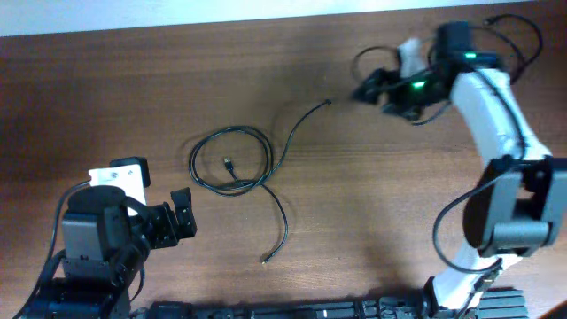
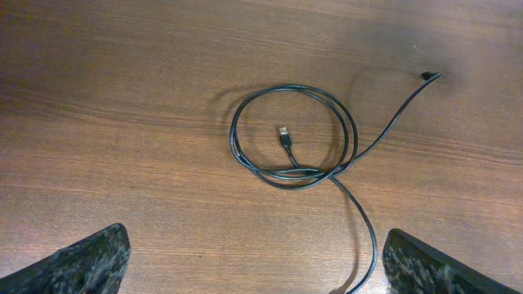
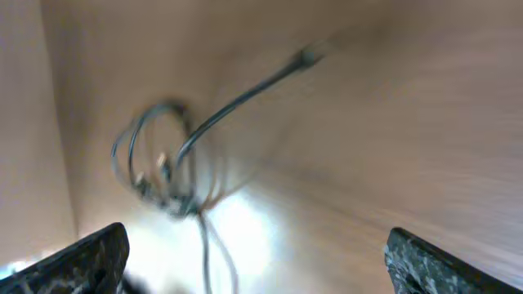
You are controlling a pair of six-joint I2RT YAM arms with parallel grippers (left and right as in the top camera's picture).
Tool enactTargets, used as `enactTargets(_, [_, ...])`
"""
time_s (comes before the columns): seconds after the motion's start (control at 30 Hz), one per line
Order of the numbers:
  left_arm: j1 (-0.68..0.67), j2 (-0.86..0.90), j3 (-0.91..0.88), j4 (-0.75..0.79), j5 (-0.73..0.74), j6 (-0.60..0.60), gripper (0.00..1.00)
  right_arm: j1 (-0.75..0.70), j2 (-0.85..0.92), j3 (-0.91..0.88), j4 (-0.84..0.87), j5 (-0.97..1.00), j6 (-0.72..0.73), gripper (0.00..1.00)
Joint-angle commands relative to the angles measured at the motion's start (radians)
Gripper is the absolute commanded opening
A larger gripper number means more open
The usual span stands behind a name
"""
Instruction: Untangle cables
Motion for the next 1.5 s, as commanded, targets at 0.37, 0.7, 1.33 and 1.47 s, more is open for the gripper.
enactTargets(0.37, [0.002, -0.001, 0.006, 0.003, -0.06, 0.02, 0.99, 0.62, 0.009, -0.004, 0.196, -0.031, -0.057, 0.99])
enactTargets(0.7, [0.002, -0.002, 0.006, 0.109, -0.209, 0.019, 0.99, 0.827, 0.145, -0.004, 0.682, 0.262, 0.568, 1.0])
enactTargets(1.33, [0.183, 0.005, 0.008, 0.145, -0.303, -0.022, 0.99, 0.899, 0.384, -0.004, 1.094, 0.393, 0.931, 0.85])
enactTargets(1.47, [0.183, 0.005, 0.008, 0.139, -0.302, -0.022, 0.99, 0.904, 0.432, -0.004, 1.178, 0.388, 0.985, 0.79])
